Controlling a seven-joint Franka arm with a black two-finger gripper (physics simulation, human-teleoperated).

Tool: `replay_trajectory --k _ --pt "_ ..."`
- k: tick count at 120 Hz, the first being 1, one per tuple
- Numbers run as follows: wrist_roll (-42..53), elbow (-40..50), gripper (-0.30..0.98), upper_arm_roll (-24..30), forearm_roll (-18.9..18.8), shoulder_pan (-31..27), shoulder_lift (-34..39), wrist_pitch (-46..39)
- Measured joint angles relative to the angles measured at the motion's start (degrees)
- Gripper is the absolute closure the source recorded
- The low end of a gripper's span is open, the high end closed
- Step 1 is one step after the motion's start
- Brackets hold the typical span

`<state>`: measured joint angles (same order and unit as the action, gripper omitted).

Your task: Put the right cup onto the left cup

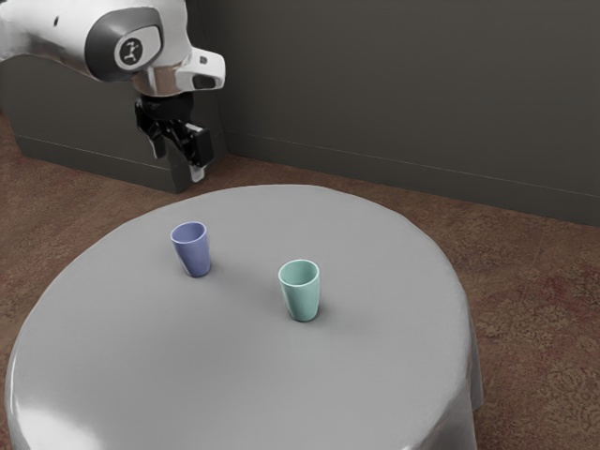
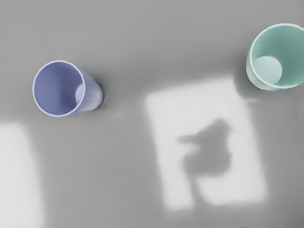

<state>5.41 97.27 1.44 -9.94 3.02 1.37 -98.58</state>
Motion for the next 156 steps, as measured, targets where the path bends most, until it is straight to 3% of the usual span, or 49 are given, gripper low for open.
replay_trajectory --k 47,116,156 --pt "-2.5 7.2 0.00 3.8 6.3 -0.9 -8.1 -8.6" --pt "-6.8 7.9 0.00 6.8 6.6 -0.2 -16.5 -19.7" --pt "-7.6 1.3 0.00 6.6 6.1 -0.7 -23.8 -22.5"
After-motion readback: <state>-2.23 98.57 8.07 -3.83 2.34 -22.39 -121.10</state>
